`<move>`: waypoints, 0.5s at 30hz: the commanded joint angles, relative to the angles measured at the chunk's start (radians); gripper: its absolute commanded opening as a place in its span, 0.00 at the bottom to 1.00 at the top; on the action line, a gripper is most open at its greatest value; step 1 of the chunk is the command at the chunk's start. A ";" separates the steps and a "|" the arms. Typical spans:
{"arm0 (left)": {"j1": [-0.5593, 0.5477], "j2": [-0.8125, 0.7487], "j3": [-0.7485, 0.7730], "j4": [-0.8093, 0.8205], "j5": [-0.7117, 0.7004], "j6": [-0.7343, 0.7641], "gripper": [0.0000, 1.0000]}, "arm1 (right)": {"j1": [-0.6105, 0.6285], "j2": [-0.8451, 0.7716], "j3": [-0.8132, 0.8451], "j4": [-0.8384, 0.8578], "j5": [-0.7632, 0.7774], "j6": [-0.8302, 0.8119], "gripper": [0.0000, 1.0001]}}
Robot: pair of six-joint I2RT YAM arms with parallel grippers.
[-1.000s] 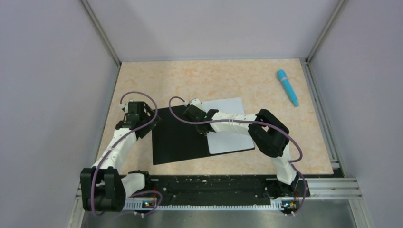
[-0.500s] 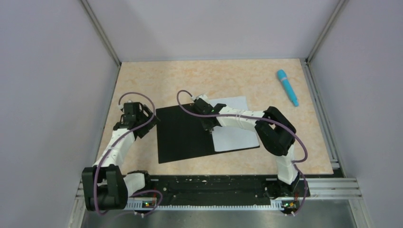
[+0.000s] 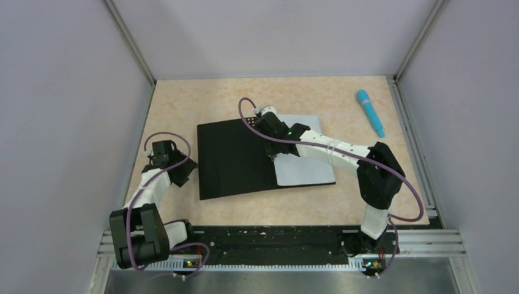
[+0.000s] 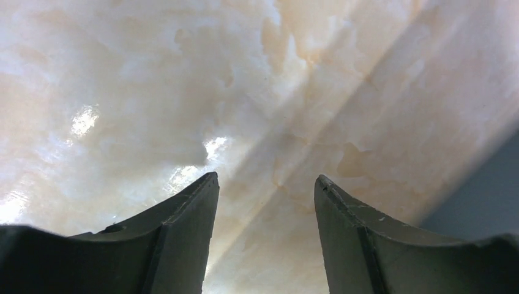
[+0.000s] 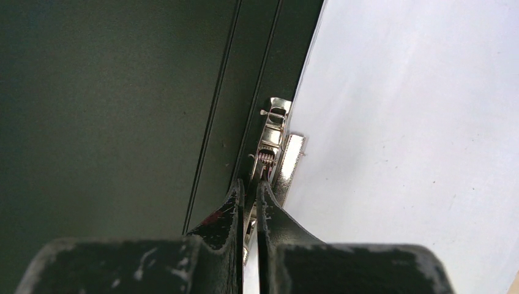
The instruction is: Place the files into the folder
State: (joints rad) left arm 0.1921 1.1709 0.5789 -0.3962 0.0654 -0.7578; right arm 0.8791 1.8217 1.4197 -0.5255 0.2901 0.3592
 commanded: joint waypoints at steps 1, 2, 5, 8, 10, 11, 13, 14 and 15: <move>0.023 0.040 -0.019 0.073 0.069 -0.050 0.61 | -0.021 -0.099 0.006 0.024 -0.008 -0.013 0.00; 0.024 0.048 -0.024 0.082 0.088 -0.056 0.58 | -0.023 -0.105 0.005 0.024 -0.008 -0.013 0.00; 0.024 0.064 -0.039 0.161 0.221 -0.063 0.49 | -0.029 -0.112 -0.003 0.026 -0.021 -0.012 0.00; 0.020 0.088 -0.034 0.252 0.406 -0.075 0.43 | -0.032 -0.104 -0.015 0.049 -0.042 -0.003 0.00; 0.013 0.080 -0.022 0.284 0.492 -0.091 0.42 | -0.032 -0.086 -0.019 0.070 -0.065 0.010 0.00; 0.007 0.065 -0.009 0.288 0.519 -0.093 0.42 | -0.032 -0.074 -0.022 0.084 -0.079 0.017 0.00; -0.005 0.024 0.009 0.286 0.546 -0.094 0.43 | -0.032 -0.044 -0.023 0.113 -0.107 0.035 0.00; -0.010 0.001 0.017 0.285 0.561 -0.093 0.43 | -0.031 -0.029 -0.023 0.131 -0.131 0.050 0.00; -0.016 -0.016 0.027 0.285 0.572 -0.093 0.43 | -0.032 -0.013 -0.024 0.156 -0.155 0.067 0.00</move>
State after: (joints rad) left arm 0.2008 1.2366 0.5499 -0.1936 0.4870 -0.8394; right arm 0.8444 1.7805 1.3796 -0.5167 0.2424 0.3706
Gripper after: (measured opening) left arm 0.427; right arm 0.033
